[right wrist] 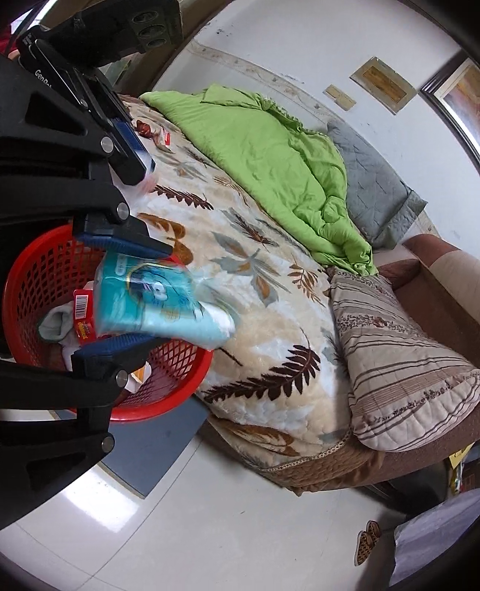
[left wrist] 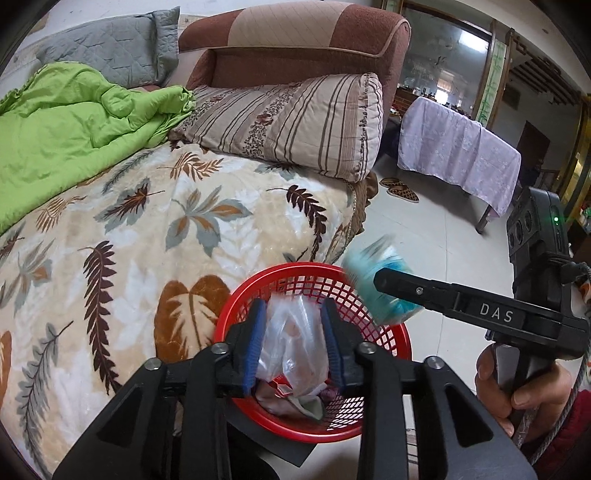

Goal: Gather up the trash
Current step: 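Carry both items over the red wastebasket and open both grippers, then move both open grippers back over the wrappers on the bed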

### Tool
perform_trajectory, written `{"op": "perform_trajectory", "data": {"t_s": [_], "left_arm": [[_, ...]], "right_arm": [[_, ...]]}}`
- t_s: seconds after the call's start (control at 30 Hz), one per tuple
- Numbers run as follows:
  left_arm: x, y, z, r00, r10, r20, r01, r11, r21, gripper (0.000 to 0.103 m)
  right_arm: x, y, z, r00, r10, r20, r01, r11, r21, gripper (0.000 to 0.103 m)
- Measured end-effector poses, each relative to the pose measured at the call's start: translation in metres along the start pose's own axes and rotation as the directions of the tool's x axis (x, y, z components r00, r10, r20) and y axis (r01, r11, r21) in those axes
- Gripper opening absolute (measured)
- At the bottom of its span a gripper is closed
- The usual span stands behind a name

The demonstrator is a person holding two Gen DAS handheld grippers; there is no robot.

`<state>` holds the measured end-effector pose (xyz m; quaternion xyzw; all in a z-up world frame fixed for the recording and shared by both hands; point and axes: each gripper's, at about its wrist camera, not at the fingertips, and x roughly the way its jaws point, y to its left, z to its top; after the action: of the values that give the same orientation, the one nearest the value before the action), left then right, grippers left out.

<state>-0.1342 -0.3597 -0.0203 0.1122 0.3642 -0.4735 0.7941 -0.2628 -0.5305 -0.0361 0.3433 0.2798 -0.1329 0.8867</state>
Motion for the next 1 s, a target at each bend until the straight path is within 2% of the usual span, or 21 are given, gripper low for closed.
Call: {"op": "perform_trajectory", "data": {"t_s": [0.07, 0.1, 0.2, 0.37, 0.53, 0.6, 0.83, 0.93, 1.0], "left_arm": [[-0.007, 0.004, 0.001, 1.000, 0.011, 0.024, -0.011, 1.000, -0.013, 0.047], [-0.010, 0.007, 0.002, 0.999, 0.015, 0.032, -0.014, 1.000, -0.020, 0.050], [-0.020, 0.016, 0.004, 0.998, 0.035, 0.052, -0.033, 0.999, -0.040, 0.051], [-0.038, 0.036, 0.008, 0.984, 0.155, 0.092, -0.150, 0.987, -0.062, 0.061], [-0.055, 0.054, 0.008, 0.961, 0.240, 0.135, -0.232, 0.970, -0.071, 0.066], [-0.062, 0.064, 0.007, 0.956, 0.256, 0.144, -0.245, 0.966, -0.087, 0.068], [-0.084, 0.106, 0.002, 0.937, 0.315, 0.151, -0.289, 0.942, -0.171, 0.072], [-0.095, 0.137, -0.004, 0.923, 0.354, 0.148, -0.315, 0.920, -0.232, 0.072], [-0.104, 0.164, -0.010, 0.909, 0.393, 0.139, -0.344, 0.895, -0.284, 0.072]], "right_arm": [[-0.003, 0.003, 0.001, 1.000, 0.002, 0.010, -0.002, 1.000, -0.010, 0.043], [-0.003, 0.005, 0.003, 1.000, 0.005, 0.011, -0.004, 1.000, -0.016, 0.043], [-0.005, 0.015, 0.007, 1.000, 0.014, 0.019, -0.013, 0.999, -0.033, 0.043], [0.001, 0.037, 0.011, 0.999, 0.041, 0.010, -0.040, 0.997, -0.072, 0.043], [0.009, 0.060, 0.009, 0.998, 0.057, -0.006, -0.058, 0.993, -0.105, 0.044], [0.012, 0.069, 0.008, 0.998, 0.057, -0.009, -0.058, 0.990, -0.128, 0.047], [0.035, 0.110, 0.007, 0.995, 0.084, -0.054, -0.093, 0.977, -0.193, 0.050], [0.052, 0.136, 0.006, 0.991, 0.101, -0.087, -0.119, 0.964, -0.239, 0.050], [0.068, 0.158, 0.006, 0.986, 0.118, -0.114, -0.146, 0.949, -0.279, 0.052]]}}
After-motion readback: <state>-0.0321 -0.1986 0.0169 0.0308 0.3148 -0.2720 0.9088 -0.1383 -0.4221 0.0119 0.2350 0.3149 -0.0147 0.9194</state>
